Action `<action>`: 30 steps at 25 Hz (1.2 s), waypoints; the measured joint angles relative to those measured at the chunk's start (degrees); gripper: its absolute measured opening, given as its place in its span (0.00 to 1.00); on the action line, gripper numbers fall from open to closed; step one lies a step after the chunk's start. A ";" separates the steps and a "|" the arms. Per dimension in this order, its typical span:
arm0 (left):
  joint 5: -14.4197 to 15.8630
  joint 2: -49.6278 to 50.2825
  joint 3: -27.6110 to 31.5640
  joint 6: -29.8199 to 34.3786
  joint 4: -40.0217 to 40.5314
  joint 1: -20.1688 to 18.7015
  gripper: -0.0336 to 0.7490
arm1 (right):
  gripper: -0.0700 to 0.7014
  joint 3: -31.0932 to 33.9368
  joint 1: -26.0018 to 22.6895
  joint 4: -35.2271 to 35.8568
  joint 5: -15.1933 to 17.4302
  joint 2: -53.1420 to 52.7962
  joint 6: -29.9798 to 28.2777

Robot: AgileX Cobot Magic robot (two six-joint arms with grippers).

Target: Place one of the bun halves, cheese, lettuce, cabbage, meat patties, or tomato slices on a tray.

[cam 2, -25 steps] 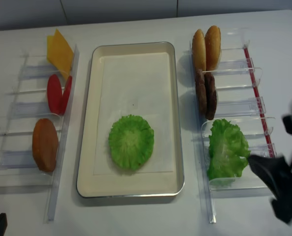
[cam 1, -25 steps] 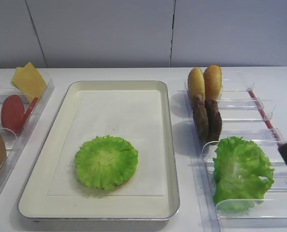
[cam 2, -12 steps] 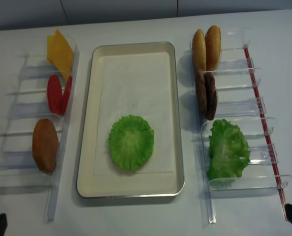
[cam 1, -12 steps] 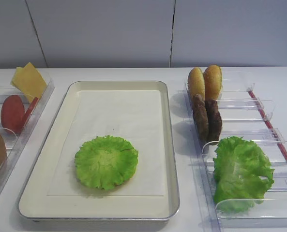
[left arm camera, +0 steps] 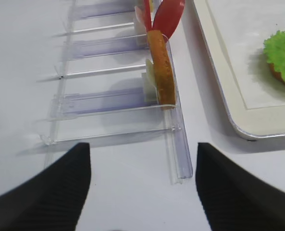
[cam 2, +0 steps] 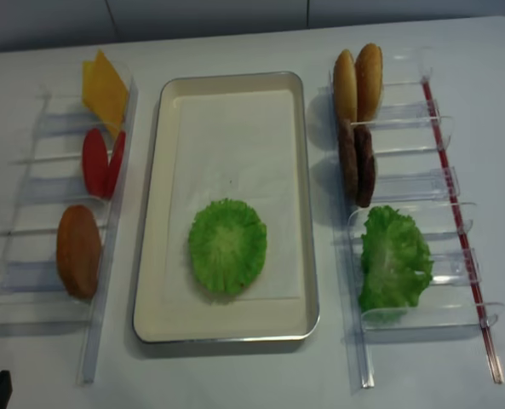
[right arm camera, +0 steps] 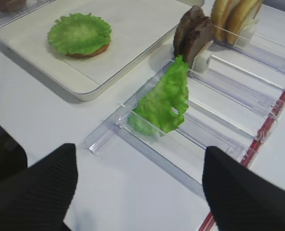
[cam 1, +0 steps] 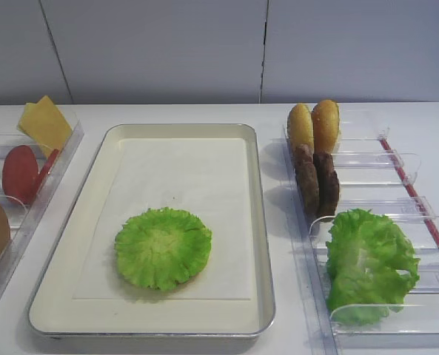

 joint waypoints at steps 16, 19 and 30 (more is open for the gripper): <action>0.00 0.00 0.00 0.00 0.00 0.01 0.64 | 0.72 0.18 0.00 0.85 0.00 0.00 -2.01; 0.00 0.00 0.00 0.00 0.00 0.01 0.64 | 0.72 0.18 -3.93 0.97 0.00 0.00 -2.01; 0.00 0.00 0.00 0.00 0.00 0.01 0.64 | 0.71 0.18 -32.33 0.97 0.00 0.00 -2.01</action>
